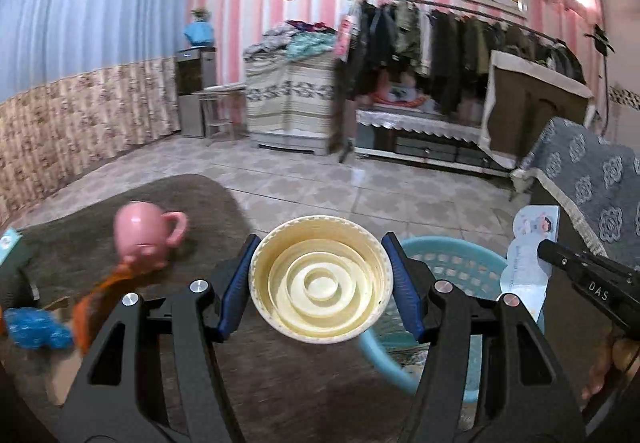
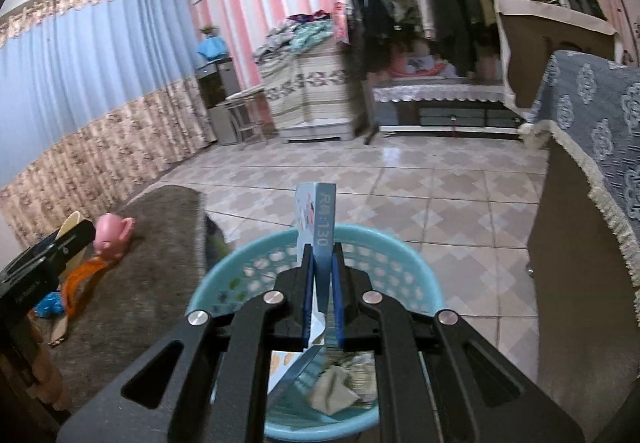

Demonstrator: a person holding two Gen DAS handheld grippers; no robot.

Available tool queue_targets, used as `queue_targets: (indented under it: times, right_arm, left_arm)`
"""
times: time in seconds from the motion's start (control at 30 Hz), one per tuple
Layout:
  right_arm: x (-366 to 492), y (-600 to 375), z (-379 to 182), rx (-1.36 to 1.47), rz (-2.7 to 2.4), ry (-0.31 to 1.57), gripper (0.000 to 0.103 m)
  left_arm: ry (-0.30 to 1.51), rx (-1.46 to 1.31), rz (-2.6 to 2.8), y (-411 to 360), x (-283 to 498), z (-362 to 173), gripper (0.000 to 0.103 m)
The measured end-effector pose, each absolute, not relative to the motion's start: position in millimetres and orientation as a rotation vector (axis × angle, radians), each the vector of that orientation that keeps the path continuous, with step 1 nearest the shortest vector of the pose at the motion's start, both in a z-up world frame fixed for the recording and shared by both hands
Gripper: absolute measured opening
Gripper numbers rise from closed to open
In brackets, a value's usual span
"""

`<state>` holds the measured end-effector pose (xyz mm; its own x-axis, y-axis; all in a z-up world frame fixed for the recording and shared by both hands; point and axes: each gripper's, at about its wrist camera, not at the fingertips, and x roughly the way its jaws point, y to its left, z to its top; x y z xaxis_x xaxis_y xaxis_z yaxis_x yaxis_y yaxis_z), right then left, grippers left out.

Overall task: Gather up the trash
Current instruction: 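Carry the lid and packet to the blue basket and release both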

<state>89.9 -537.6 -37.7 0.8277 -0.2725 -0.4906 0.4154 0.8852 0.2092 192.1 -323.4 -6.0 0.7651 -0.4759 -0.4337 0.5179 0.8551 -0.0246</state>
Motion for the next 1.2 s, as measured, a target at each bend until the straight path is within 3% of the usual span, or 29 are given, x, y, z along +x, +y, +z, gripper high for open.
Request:
queue_targets:
  times: [0.73,0.87,1.2]
  right_arm:
    - [92,-548,-48,0.301,-0.464,0.536,0.009]
    - [93,-546,-49,0.291,-0.467,0.551,0.009]
    - [106,-532,-53,0.267,-0.448,0.588,0.009]
  left_arm:
    - [0.557,0.134,-0.713,-418,216,-64,0.061]
    - [0.544,0.118,-0.7,-413,218,-60,0.083]
    - [0.505,0.082,-0.577,-384,229,-52,0.09]
